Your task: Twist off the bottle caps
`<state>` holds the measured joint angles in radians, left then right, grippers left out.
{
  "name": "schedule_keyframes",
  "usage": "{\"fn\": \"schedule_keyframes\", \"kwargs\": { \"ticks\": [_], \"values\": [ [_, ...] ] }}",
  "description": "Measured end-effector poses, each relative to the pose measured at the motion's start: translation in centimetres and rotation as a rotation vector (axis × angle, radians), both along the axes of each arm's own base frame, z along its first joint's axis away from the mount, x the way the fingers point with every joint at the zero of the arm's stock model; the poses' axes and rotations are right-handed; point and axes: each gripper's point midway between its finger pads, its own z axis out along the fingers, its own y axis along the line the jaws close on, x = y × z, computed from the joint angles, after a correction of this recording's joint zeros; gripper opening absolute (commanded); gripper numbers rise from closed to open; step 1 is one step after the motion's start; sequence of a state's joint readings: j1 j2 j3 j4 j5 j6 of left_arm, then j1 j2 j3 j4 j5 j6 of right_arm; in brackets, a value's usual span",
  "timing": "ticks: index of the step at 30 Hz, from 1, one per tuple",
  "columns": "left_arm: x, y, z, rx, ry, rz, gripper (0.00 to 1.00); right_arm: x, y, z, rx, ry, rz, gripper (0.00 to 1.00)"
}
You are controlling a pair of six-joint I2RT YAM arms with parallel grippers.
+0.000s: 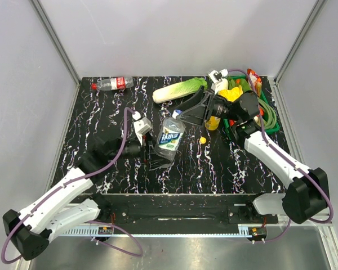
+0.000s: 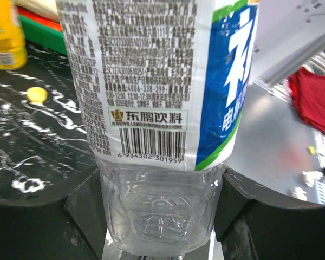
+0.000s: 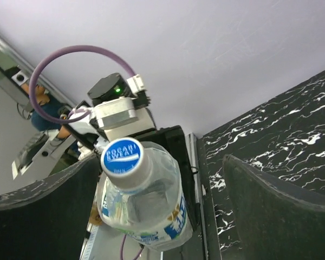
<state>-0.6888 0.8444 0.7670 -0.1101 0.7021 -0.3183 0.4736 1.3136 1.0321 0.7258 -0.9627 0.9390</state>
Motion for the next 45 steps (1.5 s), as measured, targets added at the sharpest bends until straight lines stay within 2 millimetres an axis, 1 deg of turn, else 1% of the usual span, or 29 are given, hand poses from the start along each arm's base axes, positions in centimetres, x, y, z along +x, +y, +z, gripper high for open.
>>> {"fn": "schedule_keyframes", "kwargs": {
  "ticks": [4,11,15,19,21,24,26,30,33,35,37,39,42,45],
  "values": [
    [1.4,1.1,-0.1,0.047,-0.04,0.107,0.27,1.0,-0.3,-0.2,-0.001,0.031,-0.042,1.0],
    [4.3,3.6,-2.7,0.212,-0.027,0.343,0.24,2.6,-0.3,-1.1,-0.03,0.105,-0.108,1.0],
    [5.2,4.3,-3.5,0.308,-0.037,0.442,0.23,3.1,-0.3,-0.9,-0.046,0.127,-0.133,0.99],
    [5.7,4.0,-3.9,0.4,-0.065,0.509,0.22,3.5,-0.3,-0.8,-0.058,0.147,-0.151,0.96],
    [6.2,3.7,-4.1,0.453,-0.083,0.548,0.22,3.9,-0.2,-1.1,-0.069,0.164,-0.166,0.93],
    [6.7,3.5,-4.6,0.531,-0.107,0.607,0.22,4.7,-0.3,-2.1,-0.094,0.197,-0.206,0.88],
    [7.0,3.4,-5.0,0.578,-0.122,0.64,0.22,5.5,-0.4,-3.0,-0.119,0.231,-0.246,0.81],
    [7.5,3.1,-5.6,0.656,-0.144,0.695,0.21,6.4,-0.7,-4.5,-0.16,0.28,-0.304,0.75],
    [7.8,3.0,-5.7,0.683,-0.154,0.721,0.21,6.8,-0.8,-5.0,-0.175,0.296,-0.326,0.68],
    [7.9,3.1,-5.7,0.694,-0.159,0.733,0.21,7.0,-0.9,-5.3,-0.184,0.305,-0.339,0.67],
    [7.9,3.2,-5.6,0.699,-0.165,0.745,0.21,7.3,-0.9,-5.7,-0.192,0.319,-0.353,0.6],
    [7.9,3.2,-5.4,0.698,-0.17,0.748,0.21,7.6,-0.9,-6.0,-0.197,0.328,-0.362,0.57],
    [7.9,3.0,-4.9,0.697,-0.178,0.752,0.21,8.0,-0.8,-6.4,-0.198,0.343,-0.372,0.56],
    [7.9,2.8,-5.0,0.705,-0.183,0.757,0.21,8.2,-0.8,-6.3,-0.191,0.347,-0.375,0.56]
  ]
}}
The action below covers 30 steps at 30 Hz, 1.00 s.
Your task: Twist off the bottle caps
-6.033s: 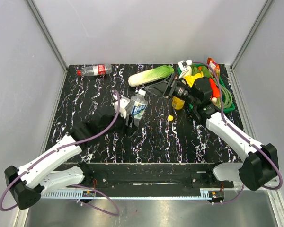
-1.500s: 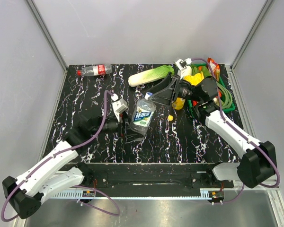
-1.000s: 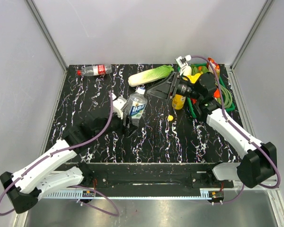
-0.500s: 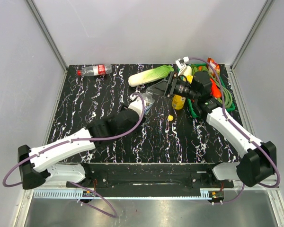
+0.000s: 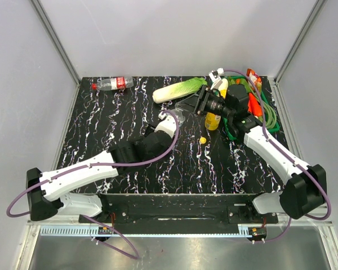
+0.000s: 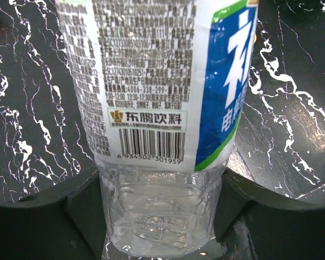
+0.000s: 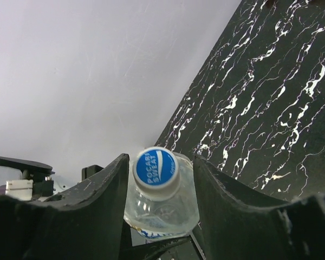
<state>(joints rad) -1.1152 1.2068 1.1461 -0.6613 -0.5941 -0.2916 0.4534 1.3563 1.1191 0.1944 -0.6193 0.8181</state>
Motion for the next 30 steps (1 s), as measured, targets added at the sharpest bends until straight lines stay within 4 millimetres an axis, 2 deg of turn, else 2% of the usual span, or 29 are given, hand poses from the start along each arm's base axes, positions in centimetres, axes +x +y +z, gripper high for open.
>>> {"fn": "schedule_keyframes", "kwargs": {
  "ticks": [7,15,16,21,30],
  "values": [
    [-0.16,-0.59,-0.96,0.041,0.006,-0.003,0.21,0.06,0.03,0.21,0.011,0.003,-0.003,0.53],
    [0.06,-0.59,-0.79,0.063,0.002,0.015,0.22,0.11,0.04,0.13,0.009,0.005,-0.004,0.52],
    [0.06,-0.62,-0.79,0.065,0.003,0.016,0.21,0.15,0.03,0.12,0.009,0.005,-0.006,0.47],
    [0.13,-0.81,-0.47,0.058,0.004,0.022,0.21,0.49,-0.18,-0.01,0.003,0.003,-0.023,0.0],
    [0.15,-0.9,-0.54,0.059,0.009,0.028,0.21,0.54,-0.2,0.04,0.002,-0.005,-0.024,0.0]
  ]
}}
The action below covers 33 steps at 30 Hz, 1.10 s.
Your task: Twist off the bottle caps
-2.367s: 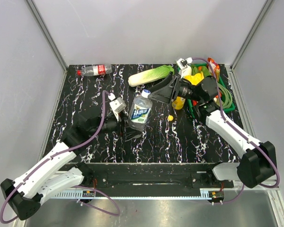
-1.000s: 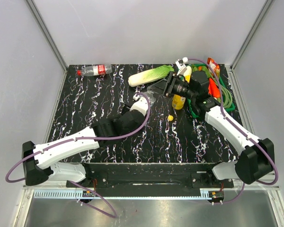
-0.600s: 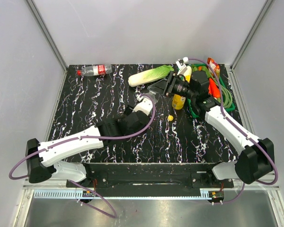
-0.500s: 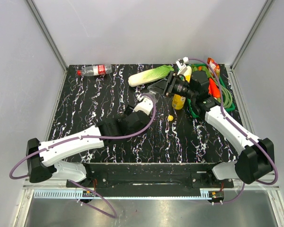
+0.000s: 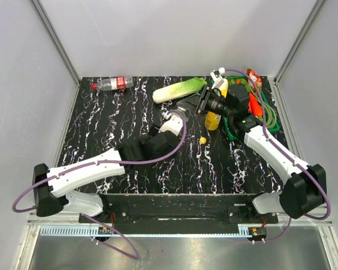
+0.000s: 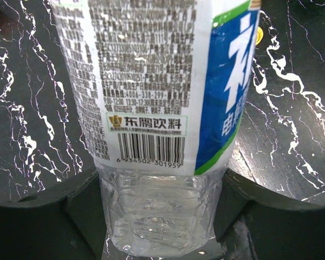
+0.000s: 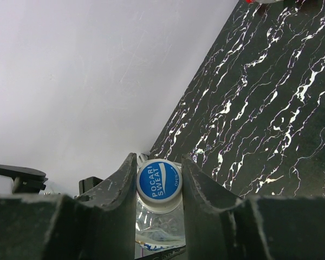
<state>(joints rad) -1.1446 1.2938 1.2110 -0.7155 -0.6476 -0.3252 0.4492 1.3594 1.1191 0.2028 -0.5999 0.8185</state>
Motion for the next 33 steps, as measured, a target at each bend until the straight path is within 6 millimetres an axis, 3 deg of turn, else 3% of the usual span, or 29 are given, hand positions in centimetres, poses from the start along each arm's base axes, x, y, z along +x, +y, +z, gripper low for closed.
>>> {"fn": "schedule_keyframes", "kwargs": {
  "ticks": [10,16,33],
  "values": [
    [0.1,-0.1,-0.3,-0.039,0.013,-0.018,0.17,-0.1,0.1,-0.1,0.002,-0.01,0.012,0.0],
    [-0.5,-0.1,-0.6,-0.165,0.062,-0.115,0.17,-0.7,0.3,-0.5,0.006,-0.013,0.047,0.0],
    [-3.3,-2.0,2.1,-0.559,0.142,-0.388,0.18,-3.6,0.9,3.2,0.1,-0.163,0.204,0.0]
  ]
}}
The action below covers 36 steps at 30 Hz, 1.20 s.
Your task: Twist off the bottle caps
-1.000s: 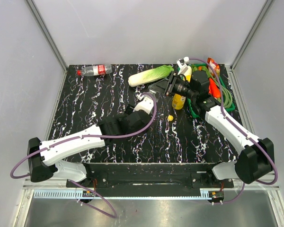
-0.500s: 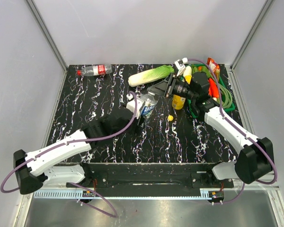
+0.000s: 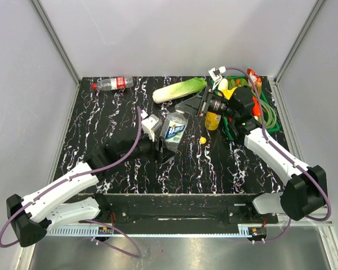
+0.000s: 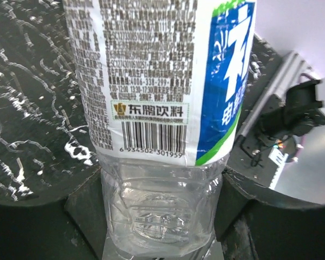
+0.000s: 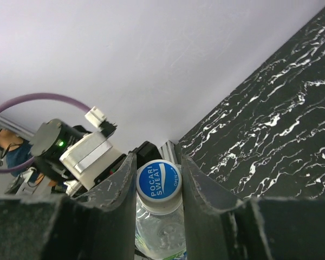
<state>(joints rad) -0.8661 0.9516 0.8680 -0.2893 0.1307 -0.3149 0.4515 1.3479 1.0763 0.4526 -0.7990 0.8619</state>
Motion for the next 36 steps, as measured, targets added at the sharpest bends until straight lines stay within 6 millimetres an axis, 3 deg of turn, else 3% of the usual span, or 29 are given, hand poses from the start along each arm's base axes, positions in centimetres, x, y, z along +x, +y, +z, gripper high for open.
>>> {"fn": "schedule_keyframes", "kwargs": {
  "ticks": [14,28,35,36],
  "values": [
    [-3.5,-1.3,4.2,-0.269,0.008,-0.257,0.15,-4.2,-0.9,4.6,0.08,-0.152,0.112,0.0],
    [-7.9,-3.3,8.7,-0.484,0.072,-0.624,0.14,-9.0,-2.3,9.6,0.196,-0.346,0.238,0.0],
    [-8.8,-3.4,9.2,-0.506,0.088,-0.702,0.14,-10.1,-2.6,10.2,0.2,-0.389,0.263,0.0],
    [-8.8,-3.4,9.2,-0.505,0.089,-0.702,0.14,-10.0,-2.6,10.2,0.197,-0.388,0.26,0.05]
  ]
}}
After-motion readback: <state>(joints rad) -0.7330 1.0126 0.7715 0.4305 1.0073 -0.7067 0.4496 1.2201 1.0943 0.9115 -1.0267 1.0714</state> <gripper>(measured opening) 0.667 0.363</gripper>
